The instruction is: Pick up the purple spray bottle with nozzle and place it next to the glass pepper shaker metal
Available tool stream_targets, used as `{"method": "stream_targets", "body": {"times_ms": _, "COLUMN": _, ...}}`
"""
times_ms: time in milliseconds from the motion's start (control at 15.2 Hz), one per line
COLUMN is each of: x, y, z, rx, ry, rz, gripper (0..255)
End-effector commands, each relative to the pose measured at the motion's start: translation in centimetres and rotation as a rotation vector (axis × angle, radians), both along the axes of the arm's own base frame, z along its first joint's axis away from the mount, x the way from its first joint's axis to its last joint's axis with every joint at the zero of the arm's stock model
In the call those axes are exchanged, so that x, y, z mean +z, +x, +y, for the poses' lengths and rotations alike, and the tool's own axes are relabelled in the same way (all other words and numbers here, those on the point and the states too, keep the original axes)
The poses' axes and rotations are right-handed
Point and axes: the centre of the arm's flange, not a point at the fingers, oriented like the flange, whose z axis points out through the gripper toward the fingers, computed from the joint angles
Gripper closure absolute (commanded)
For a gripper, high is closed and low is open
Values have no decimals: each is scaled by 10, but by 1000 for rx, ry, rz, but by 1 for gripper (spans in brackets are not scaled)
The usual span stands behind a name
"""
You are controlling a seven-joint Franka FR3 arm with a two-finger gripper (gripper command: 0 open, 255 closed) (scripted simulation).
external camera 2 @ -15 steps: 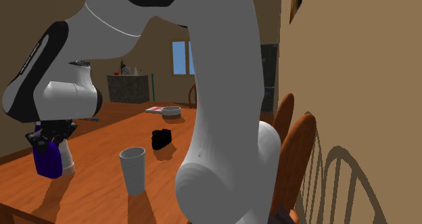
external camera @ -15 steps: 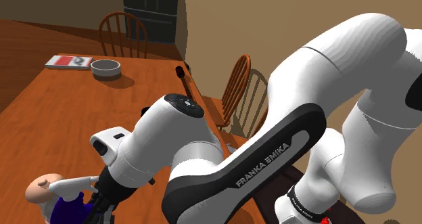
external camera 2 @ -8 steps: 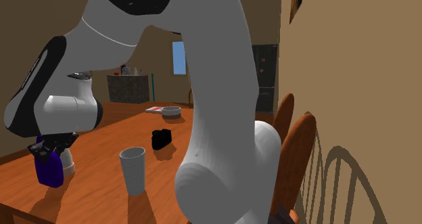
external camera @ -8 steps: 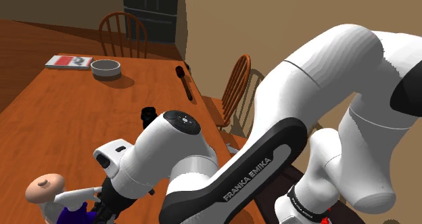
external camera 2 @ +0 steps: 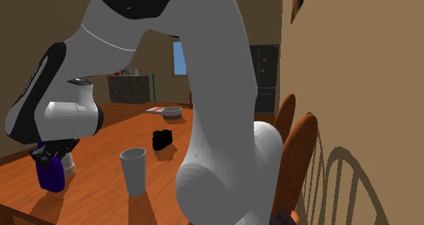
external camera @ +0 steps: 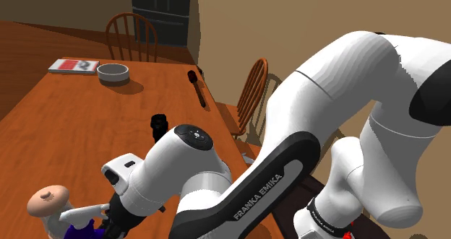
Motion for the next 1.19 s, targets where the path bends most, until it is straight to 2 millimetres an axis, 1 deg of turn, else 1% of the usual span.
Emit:
{"method": "stream_targets", "body": {"times_ms": 0, "x": 0, "y": 0, "z": 0, "rx": 0, "ry": 0, "rz": 0, "gripper": 255}}
{"method": "stream_targets", "body": {"times_ms": 66, "x": 0, "y": 0, "z": 0, "rx": 0, "ry": 0, "rz": 0, "gripper": 0}}
{"method": "stream_targets", "body": {"times_ms": 396, "x": 0, "y": 0, "z": 0, "rx": 0, "ry": 0, "rz": 0, "gripper": 0}}
{"method": "stream_targets", "body": {"times_ms": 660, "x": 42, "y": -11, "z": -24, "rx": 0, "ry": 0, "rz": 0, "gripper": 0}}
{"method": "stream_targets", "body": {"times_ms": 1122, "x": 42, "y": -11, "z": -24, "rx": 0, "ry": 0, "rz": 0, "gripper": 0}}
